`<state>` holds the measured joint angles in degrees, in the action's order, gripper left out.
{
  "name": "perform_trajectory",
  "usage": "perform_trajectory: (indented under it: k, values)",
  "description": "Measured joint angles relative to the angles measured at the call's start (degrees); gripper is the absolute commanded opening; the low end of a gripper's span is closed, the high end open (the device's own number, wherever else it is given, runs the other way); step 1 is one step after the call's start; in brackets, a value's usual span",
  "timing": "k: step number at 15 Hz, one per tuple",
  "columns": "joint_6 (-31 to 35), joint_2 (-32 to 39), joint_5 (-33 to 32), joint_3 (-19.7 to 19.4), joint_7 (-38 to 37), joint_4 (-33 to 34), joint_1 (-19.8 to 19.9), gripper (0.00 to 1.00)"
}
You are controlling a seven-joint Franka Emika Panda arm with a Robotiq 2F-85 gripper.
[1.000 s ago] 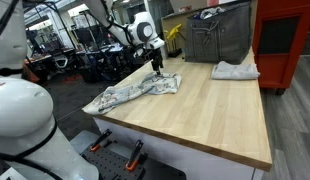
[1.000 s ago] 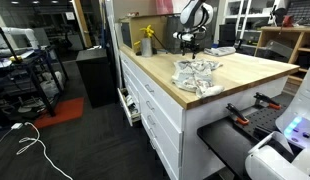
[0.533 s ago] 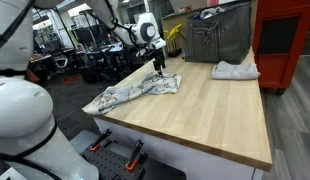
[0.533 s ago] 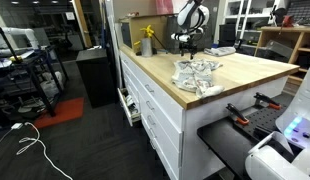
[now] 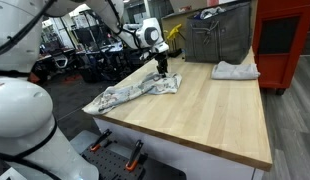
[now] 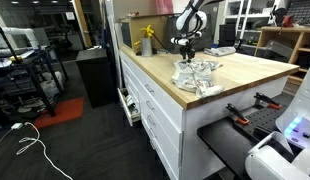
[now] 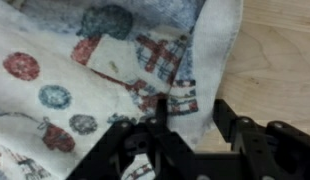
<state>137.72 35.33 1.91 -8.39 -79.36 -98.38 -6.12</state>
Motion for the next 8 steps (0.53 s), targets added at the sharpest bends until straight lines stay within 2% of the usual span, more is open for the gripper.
perform_trajectory:
  k: [3,8]
  values:
    - [-0.1,0.0,0.0,-0.2,-0.2,0.3,0.2,0.01]
    - [-0.1,-0.2,-0.1,-0.3,-0.8,0.3,0.0,0.02]
